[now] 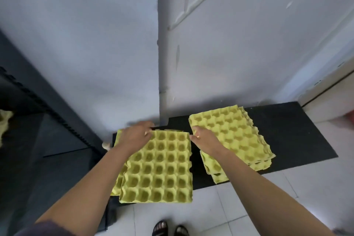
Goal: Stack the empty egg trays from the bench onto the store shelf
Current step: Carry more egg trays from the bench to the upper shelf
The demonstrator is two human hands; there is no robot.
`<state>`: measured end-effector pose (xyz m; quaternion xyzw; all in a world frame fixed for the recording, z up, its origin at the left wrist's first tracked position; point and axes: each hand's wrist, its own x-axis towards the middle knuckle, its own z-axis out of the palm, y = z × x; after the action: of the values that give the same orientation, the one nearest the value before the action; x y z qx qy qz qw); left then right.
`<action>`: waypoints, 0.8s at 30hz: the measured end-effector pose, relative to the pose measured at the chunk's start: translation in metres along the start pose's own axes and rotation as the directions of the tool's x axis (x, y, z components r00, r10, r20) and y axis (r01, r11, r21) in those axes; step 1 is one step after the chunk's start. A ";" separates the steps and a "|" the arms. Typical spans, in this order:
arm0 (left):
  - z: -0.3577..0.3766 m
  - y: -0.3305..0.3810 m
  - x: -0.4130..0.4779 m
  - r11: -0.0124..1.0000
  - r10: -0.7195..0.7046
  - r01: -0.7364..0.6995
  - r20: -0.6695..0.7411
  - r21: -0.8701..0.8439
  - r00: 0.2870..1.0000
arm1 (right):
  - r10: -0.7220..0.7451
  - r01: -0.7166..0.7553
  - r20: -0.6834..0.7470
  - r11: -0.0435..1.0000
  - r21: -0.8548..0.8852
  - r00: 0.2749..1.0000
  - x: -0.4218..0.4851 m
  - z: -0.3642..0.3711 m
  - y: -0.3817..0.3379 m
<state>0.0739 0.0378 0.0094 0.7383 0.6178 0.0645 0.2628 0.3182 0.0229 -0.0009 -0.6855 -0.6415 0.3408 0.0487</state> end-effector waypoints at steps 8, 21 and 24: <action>0.110 -0.086 -0.001 0.950 -0.279 0.300 0.194 -0.087 0.940 | 0.207 -0.217 0.164 0.975 0.044 0.964 0.042 0.103 0.052; 0.205 -0.149 0.013 0.617 -0.737 0.713 0.071 -0.334 0.672 | 0.435 -0.487 0.221 0.795 0.362 0.873 0.076 0.195 0.111; 0.205 -0.145 0.013 0.617 -0.741 0.720 0.074 -0.318 0.668 | 0.441 -0.491 0.217 0.753 0.439 0.871 0.073 0.196 0.109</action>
<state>0.0358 0.0008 -0.2362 0.3677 0.8532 0.0754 0.3622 0.3027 -0.0015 -0.2349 -0.7716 -0.3467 0.5241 0.0984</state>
